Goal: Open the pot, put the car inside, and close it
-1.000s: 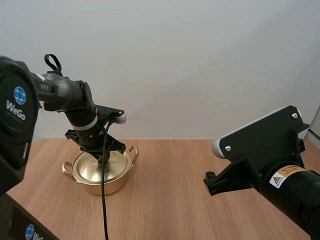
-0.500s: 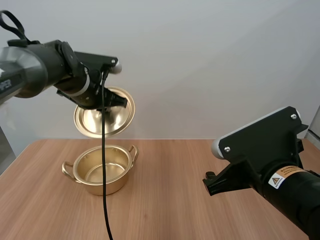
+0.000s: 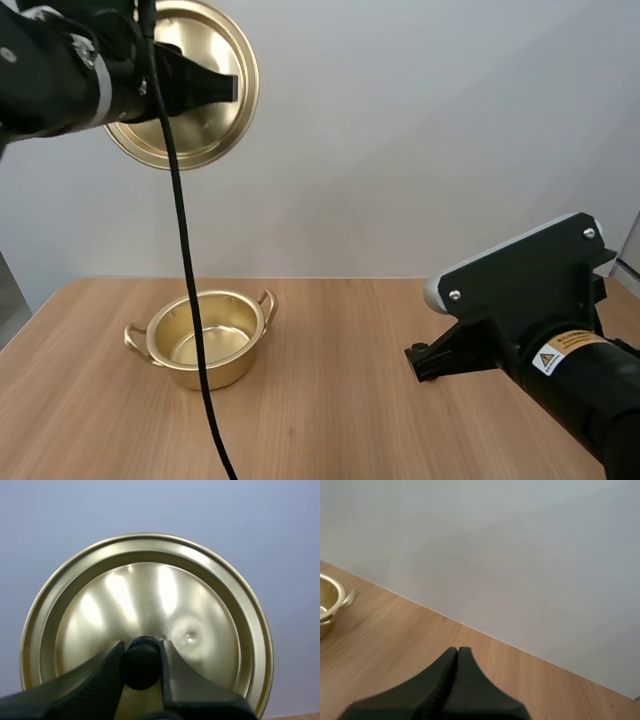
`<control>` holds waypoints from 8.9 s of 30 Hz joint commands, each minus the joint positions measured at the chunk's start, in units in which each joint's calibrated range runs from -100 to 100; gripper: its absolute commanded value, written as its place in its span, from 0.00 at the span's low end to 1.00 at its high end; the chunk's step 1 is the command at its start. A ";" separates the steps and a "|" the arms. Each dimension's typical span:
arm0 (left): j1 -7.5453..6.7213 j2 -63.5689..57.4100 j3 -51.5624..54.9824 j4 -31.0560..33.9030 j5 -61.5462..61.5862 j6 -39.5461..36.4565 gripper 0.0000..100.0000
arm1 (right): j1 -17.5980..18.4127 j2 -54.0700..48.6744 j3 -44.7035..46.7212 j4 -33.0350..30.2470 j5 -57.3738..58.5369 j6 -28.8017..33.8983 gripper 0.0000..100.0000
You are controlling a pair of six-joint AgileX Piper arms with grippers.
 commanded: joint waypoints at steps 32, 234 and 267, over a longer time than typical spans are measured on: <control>0.14 -25.65 -0.07 -1.99 -4.99 -3.74 0.00 | -4.70 48.05 -10.16 0.31 -21.35 3.40 0.00; 0.23 -20.87 -12.09 -7.11 -0.22 -1.87 0.00 | 21.93 109.33 -51.62 42.18 -7.70 -40.27 1.00; 0.23 -20.87 -12.09 -7.22 -4.98 -0.72 0.00 | 21.93 77.22 -52.03 -11.10 2.18 -0.37 1.00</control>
